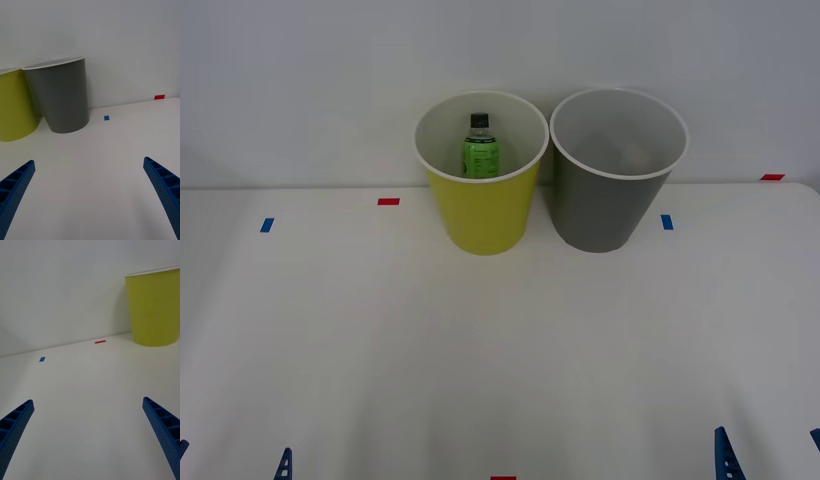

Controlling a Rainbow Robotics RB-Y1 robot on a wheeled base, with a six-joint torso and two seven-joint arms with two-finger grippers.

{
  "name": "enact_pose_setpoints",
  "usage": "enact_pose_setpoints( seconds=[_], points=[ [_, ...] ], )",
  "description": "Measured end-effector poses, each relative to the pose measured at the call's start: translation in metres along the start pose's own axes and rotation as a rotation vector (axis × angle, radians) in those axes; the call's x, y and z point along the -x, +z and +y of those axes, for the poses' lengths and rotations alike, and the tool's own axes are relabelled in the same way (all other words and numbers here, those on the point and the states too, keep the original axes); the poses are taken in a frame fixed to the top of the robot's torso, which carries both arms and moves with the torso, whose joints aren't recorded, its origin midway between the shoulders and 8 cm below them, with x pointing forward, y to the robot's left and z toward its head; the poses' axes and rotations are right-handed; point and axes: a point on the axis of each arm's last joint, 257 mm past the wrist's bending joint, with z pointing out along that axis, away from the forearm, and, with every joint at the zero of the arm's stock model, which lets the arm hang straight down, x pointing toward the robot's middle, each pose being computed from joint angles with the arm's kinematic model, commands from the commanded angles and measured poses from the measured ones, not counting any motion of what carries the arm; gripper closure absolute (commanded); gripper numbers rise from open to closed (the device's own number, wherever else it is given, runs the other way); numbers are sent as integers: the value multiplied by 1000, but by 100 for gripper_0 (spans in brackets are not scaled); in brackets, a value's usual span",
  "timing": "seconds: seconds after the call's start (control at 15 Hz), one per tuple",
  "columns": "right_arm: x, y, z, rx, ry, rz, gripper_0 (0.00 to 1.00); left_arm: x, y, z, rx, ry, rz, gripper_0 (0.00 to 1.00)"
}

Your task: Put cans in the gray bin and PET bottles in the light green bin.

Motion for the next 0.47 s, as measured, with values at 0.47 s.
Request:
enact_pose_setpoints(
  seconds=[0.47],
  points=[
    [0,0,0,0,0,0,0,0,0,0,0,0,0,0]
  ],
)
